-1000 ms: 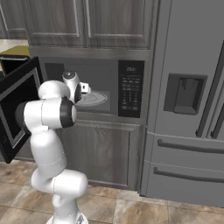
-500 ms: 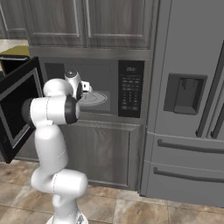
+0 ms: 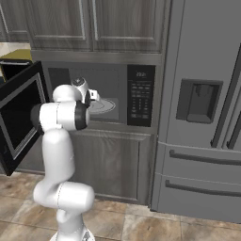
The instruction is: Pick the mug from the counter and place it inside the microwave. Then close the microwave.
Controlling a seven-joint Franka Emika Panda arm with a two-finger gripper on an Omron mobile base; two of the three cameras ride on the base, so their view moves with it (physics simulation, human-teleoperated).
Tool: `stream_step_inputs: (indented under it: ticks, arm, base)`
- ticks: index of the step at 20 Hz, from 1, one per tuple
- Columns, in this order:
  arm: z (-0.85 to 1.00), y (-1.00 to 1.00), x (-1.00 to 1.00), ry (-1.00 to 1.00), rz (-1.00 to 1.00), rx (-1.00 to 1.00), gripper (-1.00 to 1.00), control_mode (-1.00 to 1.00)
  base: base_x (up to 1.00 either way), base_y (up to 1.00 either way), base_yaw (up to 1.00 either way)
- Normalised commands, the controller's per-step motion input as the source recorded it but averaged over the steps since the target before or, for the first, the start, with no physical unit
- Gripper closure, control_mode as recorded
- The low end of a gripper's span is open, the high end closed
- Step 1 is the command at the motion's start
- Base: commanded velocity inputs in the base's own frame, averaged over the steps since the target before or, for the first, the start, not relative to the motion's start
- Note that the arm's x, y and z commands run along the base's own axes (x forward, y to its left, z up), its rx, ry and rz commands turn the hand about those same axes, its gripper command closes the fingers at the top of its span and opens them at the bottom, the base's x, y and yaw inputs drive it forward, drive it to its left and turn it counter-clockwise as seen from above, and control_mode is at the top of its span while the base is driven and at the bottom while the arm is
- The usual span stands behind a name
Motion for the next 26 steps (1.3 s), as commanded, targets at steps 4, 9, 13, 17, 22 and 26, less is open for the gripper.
stream_step_inputs:
  ticks: [4, 9, 13, 17, 22, 26]
  arm:
    - [-0.25, 0.04, 0.29, 0.01, 0.00, 0.00, 1.00, -1.00]
    - [-0.10, 0.09, 0.25, 0.00, 0.00, 0.00, 1.00, -1.00]
    - [-0.10, 0.06, 0.31, 0.00, 0.00, 0.00, 1.00, -1.00]
    - [-0.10, 0.05, 0.21, 0.01, 0.00, 0.00, 1.00, -1.00]
    - [-0.13, 0.01, 0.10, 0.01, 0.00, 0.00, 1.00, -1.00]
    - [-0.19, 0.01, 0.10, 0.01, 0.00, 0.00, 1.00, -1.00]
  base:
    - [0.00, 0.00, 0.00]
    - [0.00, 0.00, 0.00]
    - [0.00, 0.00, 0.00]
    - [0.00, 0.00, 0.00]
    - [0.00, 0.00, 0.00]
    - [0.00, 0.00, 0.00]
